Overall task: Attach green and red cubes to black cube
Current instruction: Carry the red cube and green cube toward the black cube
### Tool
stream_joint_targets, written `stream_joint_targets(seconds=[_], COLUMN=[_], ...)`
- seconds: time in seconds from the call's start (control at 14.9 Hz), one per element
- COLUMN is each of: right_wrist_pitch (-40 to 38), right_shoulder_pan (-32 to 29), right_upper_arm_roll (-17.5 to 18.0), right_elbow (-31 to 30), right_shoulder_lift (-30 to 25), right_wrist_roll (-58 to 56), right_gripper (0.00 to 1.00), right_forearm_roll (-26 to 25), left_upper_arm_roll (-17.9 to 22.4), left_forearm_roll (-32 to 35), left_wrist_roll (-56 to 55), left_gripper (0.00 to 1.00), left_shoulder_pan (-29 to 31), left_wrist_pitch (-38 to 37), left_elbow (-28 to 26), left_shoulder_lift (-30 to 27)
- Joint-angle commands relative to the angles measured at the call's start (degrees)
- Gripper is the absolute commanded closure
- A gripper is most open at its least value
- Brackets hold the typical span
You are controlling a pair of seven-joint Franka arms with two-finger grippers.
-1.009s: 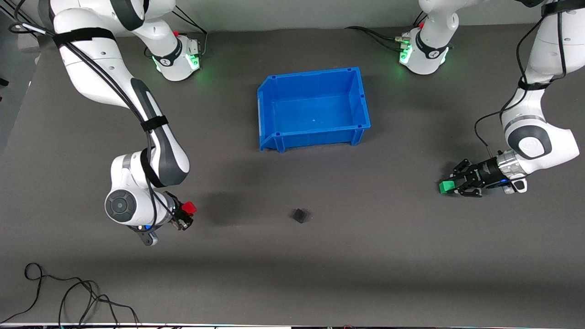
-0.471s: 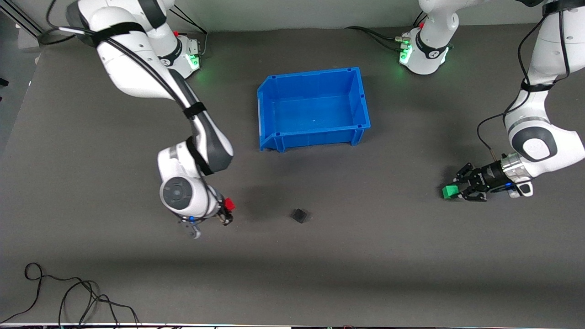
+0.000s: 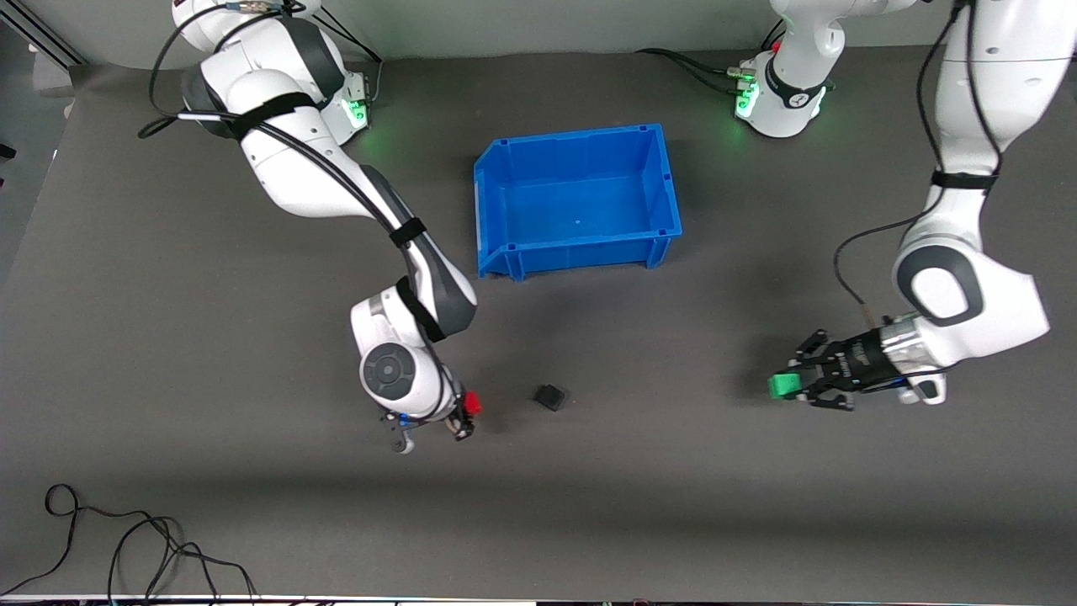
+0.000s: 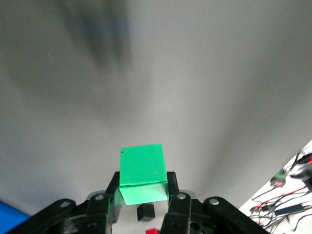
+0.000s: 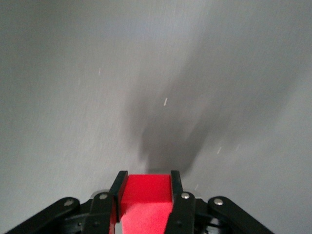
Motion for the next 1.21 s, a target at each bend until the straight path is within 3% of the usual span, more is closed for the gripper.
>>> stream_joint_targets(seconds=[0.0, 0.4, 0.54, 1.14], right_wrist_pitch=[2.3, 10.1, 14.0, 14.9], right_shoulder_pan=[0.3, 1.8, 2.1, 2.7], right_upper_arm_roll=[2.6, 3.7, 4.0, 4.5], right_elbow=[3.9, 6.5, 6.8, 7.5], right_shoulder_lift=[2.4, 7.5, 8.4, 8.7], right_wrist_roll=[7.0, 9.6, 10.0, 11.3], right_gripper=[0.83, 0.84, 0.87, 0.87], right_forearm_roll=[1.4, 0.8, 0.9, 1.0], left_upper_arm_roll=[0.9, 0.9, 0.9, 1.1], left_forearm_roll=[0.2, 0.5, 0.7, 0.7], left_wrist_roll=[-2.6, -7.1, -7.1, -7.1], left_gripper=[1.00, 1.00, 1.00, 1.00], left_shoulder_pan=[-5.5, -12.1, -12.5, -13.4], left_wrist_pitch=[0.6, 0.7, 0.7, 0.7], left_elbow=[3.0, 13.7, 14.7, 16.5], left_shoulder_lift=[1.3, 8.5, 9.3, 11.3])
